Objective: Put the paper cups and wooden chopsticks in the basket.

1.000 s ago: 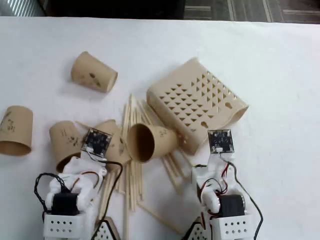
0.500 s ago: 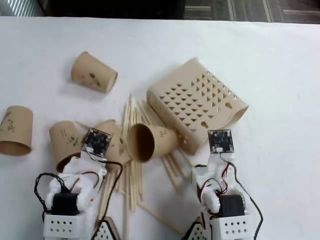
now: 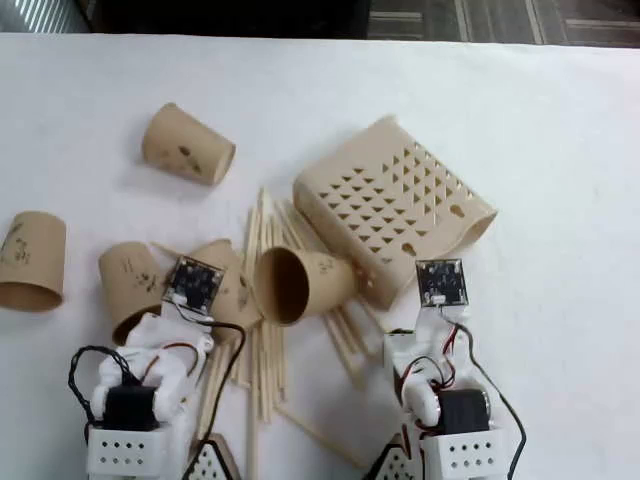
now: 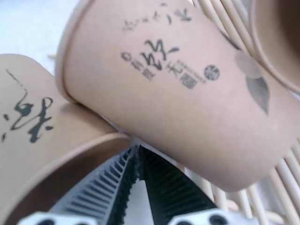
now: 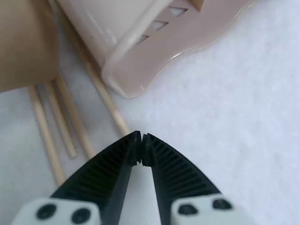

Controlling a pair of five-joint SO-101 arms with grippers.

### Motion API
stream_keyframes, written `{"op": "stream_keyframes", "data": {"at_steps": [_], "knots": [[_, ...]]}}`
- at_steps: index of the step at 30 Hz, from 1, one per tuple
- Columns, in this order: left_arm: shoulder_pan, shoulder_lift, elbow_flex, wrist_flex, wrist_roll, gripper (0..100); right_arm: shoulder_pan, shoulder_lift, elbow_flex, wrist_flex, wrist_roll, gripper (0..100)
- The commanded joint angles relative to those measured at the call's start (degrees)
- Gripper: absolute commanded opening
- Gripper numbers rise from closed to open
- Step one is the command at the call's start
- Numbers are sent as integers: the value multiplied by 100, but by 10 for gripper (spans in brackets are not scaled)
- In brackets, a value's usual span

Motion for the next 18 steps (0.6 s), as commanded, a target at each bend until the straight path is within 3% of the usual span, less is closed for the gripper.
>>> {"op": "stream_keyframes", "data": {"at_steps": [1,14,18], "knots": [[31,-4,-26,26,-26,24,31,-48,53,40,53,19],[22,-4,-396,26,-44,24,57,-66,-193,22,79,21],[22,-4,-800,26,-44,24,875,-66,-818,-92,1055,21]]}}
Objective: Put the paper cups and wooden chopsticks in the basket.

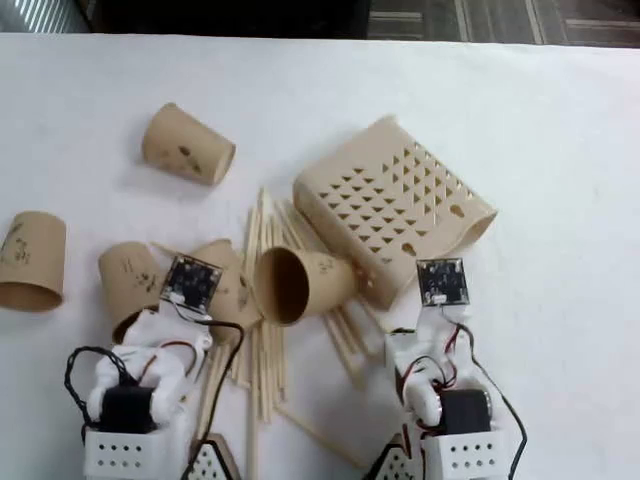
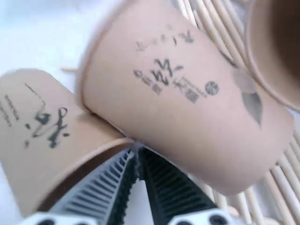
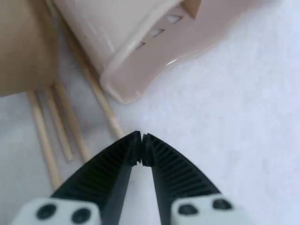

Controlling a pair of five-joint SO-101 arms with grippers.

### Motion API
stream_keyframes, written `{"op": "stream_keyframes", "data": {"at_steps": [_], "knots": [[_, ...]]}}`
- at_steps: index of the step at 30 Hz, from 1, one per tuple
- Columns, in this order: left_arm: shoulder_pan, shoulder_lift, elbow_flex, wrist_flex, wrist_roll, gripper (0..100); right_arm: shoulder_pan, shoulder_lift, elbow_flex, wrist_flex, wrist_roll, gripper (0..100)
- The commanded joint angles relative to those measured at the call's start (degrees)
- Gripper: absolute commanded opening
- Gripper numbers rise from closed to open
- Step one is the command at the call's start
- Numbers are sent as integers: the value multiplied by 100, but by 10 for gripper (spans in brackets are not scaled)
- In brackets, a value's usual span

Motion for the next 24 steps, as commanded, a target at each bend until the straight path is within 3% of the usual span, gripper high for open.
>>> {"op": "stream_keyframes", "data": {"at_steps": [1,5,10,15,20,24], "knots": [[22,-31,-431,26,-44,24,778,-66,-677,-303,1037,21],[-119,-31,-431,62,-44,24,1622,-48,-1257,-927,2321,21],[-919,-40,-466,-62,-44,24,1736,-22,-1793,-1033,3182,59],[-1481,-48,-431,-255,-9,24,1666,-13,-2031,-1024,3349,147],[-1490,-48,-422,-255,-9,24,1112,470,-2040,-831,4255,180],[-1499,-48,-422,-255,-9,24,971,1499,-2048,-998,4510,276]]}}
